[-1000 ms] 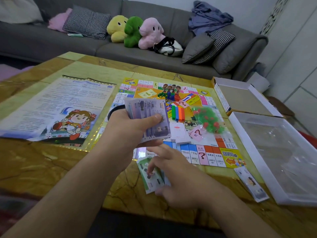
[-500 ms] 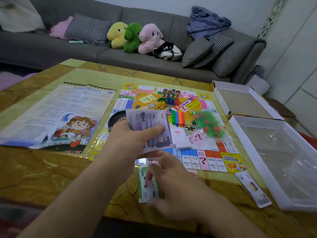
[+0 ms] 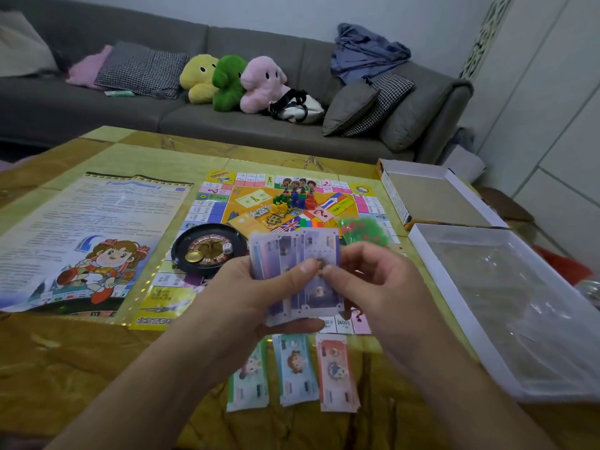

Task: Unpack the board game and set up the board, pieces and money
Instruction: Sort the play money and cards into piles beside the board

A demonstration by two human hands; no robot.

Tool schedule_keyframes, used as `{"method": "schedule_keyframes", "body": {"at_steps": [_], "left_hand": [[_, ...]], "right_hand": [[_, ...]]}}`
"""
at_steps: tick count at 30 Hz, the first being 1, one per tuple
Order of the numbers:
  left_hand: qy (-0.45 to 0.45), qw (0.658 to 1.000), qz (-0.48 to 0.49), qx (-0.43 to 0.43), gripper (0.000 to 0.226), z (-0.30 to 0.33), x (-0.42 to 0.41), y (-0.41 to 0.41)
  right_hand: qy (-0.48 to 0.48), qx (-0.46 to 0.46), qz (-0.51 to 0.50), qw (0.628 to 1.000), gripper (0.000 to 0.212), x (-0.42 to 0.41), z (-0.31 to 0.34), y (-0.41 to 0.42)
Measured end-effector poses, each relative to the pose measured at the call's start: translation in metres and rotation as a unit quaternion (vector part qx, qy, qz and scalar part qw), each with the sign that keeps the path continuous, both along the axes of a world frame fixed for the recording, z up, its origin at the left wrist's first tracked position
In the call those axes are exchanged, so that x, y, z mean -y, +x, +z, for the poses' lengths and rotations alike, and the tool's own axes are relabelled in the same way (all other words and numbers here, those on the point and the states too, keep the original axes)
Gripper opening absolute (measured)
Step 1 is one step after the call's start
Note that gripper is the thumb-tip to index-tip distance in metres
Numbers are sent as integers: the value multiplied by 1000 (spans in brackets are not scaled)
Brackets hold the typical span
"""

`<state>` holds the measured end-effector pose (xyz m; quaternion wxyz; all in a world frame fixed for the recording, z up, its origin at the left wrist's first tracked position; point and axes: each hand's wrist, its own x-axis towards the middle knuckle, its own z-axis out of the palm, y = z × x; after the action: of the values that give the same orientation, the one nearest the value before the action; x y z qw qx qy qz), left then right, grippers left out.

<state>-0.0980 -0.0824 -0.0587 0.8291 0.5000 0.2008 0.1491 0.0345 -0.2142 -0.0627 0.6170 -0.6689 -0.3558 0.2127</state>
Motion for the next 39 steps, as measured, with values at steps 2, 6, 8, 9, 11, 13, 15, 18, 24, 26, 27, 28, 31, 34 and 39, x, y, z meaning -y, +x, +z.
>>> {"method": "schedule_keyframes", "body": {"at_steps": [2, 6, 8, 9, 11, 13, 15, 18, 24, 26, 27, 28, 31, 34, 39], "left_hand": [[-42, 999, -3, 15, 39, 1, 1, 3], [-40, 999, -18, 25, 42, -1, 3, 4], [-19, 999, -23, 21, 40, -3, 4, 5], [-10, 1000, -22, 19, 39, -3, 5, 5], [10, 1000, -13, 15, 38, -4, 6, 5], [23, 1000, 6, 9, 37, -4, 8, 5], [29, 999, 25, 2, 37, -4, 9, 6], [41, 998, 41, -10, 36, -7, 10, 5], [51, 998, 41, -21, 38, -7, 12, 7], [18, 999, 29, -13, 37, -6, 11, 6], [-11, 1000, 25, -4, 38, -4, 10, 6], [-35, 999, 21, 6, 40, -3, 9, 6], [-19, 1000, 10, 15, 34, -1, 9, 5], [21, 1000, 20, 4, 33, -4, 11, 5], [29, 998, 47, -6, 35, -5, 10, 6]], "right_hand": [[5, -6, -25, 1000, 23, 4, 2, 6], [-6, -9, -24, 1000, 2, 9, -2, 15], [-8, -6, -19, 1000, 3, 11, -3, 17], [-8, -6, -16, 1000, 4, 11, -3, 17], [-7, -9, -11, 1000, 3, 12, -3, 17], [-10, -8, -10, 1000, 2, 13, -3, 17], [-17, -5, -9, 1000, 1, 13, -3, 15], [-32, 4, -10, 999, 6, 11, -4, 9], [-57, -7, 7, 998, 8, 10, -5, 4], [-58, -5, 1, 998, 8, 10, -3, 5], [-56, -6, -6, 998, 7, 10, -2, 6], [-53, -10, -14, 998, 6, 11, -1, 8], [-42, -35, -19, 998, 5, 12, 1, 12], [-52, -43, -1, 998, 9, 12, 0, 11], [-29, -73, -13, 997, 30, 12, 0, 13]]}}
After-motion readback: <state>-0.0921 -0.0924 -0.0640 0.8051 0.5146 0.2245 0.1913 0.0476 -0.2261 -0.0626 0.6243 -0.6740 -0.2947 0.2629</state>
